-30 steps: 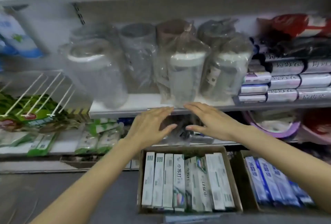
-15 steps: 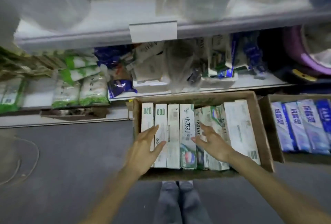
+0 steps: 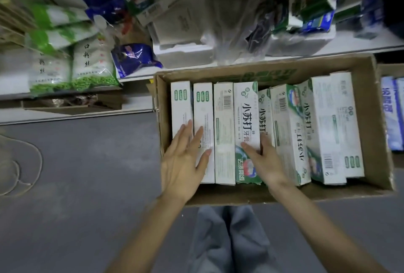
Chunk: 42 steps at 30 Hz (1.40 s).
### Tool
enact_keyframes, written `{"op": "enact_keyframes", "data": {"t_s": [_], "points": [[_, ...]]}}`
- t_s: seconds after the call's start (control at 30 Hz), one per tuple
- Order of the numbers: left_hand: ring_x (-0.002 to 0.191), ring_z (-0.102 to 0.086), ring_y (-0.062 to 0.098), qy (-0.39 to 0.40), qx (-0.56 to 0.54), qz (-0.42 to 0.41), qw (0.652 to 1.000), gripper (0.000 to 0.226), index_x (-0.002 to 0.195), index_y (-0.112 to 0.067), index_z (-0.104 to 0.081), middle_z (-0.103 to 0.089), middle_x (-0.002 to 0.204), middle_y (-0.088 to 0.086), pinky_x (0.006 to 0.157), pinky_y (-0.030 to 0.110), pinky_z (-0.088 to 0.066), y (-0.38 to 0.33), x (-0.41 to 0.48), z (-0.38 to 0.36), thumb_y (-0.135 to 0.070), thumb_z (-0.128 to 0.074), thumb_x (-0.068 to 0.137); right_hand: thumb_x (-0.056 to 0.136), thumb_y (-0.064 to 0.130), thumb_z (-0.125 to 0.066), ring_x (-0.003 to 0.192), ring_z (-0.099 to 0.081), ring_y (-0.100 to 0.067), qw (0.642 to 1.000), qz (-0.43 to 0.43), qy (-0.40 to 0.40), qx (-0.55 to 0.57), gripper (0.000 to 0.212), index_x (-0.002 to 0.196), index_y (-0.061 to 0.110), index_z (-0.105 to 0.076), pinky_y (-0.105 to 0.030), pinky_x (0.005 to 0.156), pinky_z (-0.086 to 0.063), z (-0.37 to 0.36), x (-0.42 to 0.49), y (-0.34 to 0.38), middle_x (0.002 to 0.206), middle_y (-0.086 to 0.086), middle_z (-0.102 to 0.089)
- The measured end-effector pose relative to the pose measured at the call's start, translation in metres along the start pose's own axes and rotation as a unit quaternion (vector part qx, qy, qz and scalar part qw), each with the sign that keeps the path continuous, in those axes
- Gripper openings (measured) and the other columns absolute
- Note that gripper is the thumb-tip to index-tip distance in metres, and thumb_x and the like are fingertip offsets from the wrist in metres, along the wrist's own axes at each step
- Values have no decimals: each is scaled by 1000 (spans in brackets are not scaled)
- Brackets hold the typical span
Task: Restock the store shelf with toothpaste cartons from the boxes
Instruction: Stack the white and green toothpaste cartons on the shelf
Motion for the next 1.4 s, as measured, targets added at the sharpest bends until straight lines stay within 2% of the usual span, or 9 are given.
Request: {"op": "enact_keyframes", "data": {"t_s": [0.13, 0.27, 0.37, 0.53, 0.67, 0.8, 0.93, 1.23, 1.4], "points": [[139, -38, 20, 3, -16, 8, 1000, 53, 140, -19, -50, -40, 151, 4, 100, 31, -31, -1, 1, 0, -47, -37, 97, 87, 5, -64, 100, -64, -11, 996, 16, -72, 55, 35, 120, 15, -56, -32, 91, -52, 11, -5, -4, 107, 3, -68], [143, -21, 6, 48, -155, 63, 985, 48, 142, -25, -46, -27, 156, -9, 110, 22, -20, 0, 3, 7, -41, -44, 97, 80, -2, -71, 85, -67, -5, 985, 6, -88, 148, 50, 118, 28, -57, -19, 69, -55, 26, -21, 4, 95, 6, -71], [129, -37, 3, 43, -266, 108, 957, 39, 133, -27, -55, -43, 141, -10, 110, 21, -27, -4, 6, 24, -36, -52, 95, 77, -2, -72, 80, -69, -7, 978, -2, -70, 199, 55, 122, 26, -58, -15, 60, -53, 32, -42, 16, 96, 2, -73], [103, -67, 12, 190, -578, 208, 766, 43, 120, -35, -56, -69, 112, -3, 86, 35, -57, -26, -7, 29, -44, -59, 78, 78, 2, -71, 86, -71, -17, 970, 27, 36, 240, 51, 121, 26, -60, -28, 68, -59, 5, -77, 58, 98, 2, -74], [95, -71, 23, 178, -616, 245, 727, 47, 120, -27, -59, -74, 105, 3, 81, 38, -57, -8, -20, 34, -39, -69, 76, 78, 8, -72, 95, -69, -16, 966, 46, 104, 234, 46, 118, 29, -63, -25, 74, -56, -34, -87, 78, 103, 3, -73], [89, -72, 24, 134, -608, 272, 734, 69, 114, -23, -63, -75, 99, 3, 73, 34, -57, 31, -32, 42, -51, -83, 55, 83, 15, -68, 103, -66, -11, 969, 41, 51, 238, 24, 106, 23, -71, -26, 90, -53, -37, -74, 66, 108, 4, -72], [88, -73, 24, 108, -592, 288, 745, 49, 115, -26, -63, -74, 102, 4, 78, 38, -54, 57, -44, 41, -42, -67, 69, 90, 21, -64, 113, -54, -4, 978, -13, -56, 199, 41, 130, 18, -57, -17, 93, -38, -20, -51, 33, 127, 7, -59], [91, -71, 25, 84, -605, 288, 737, 43, 114, -29, -62, -74, 102, 3, 85, 42, -55, 65, -54, 30, -40, -64, 73, 94, 31, -57, 118, -44, -9, 994, -43, -1, 104, 51, 140, 15, -43, -20, 97, -30, -44, -35, 18, 133, 1, -52], [87, -72, 20, 80, -620, 287, 726, 45, 115, -28, -63, -75, 100, 1, 76, 33, -57, 63, -59, 26, -41, -63, 72, 91, 22, -63, 109, -54, -8, 991, -28, 13, 130, 58, 142, 18, -37, -19, 93, -42, -59, -41, 18, 128, 2, -56]]}}
Point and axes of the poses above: each hand's wrist, its own x-axis towards the middle knuckle, its own z-axis out of the back of the hand, y = z × x, the point moved 7 cm from there along x, towards the middle knuckle
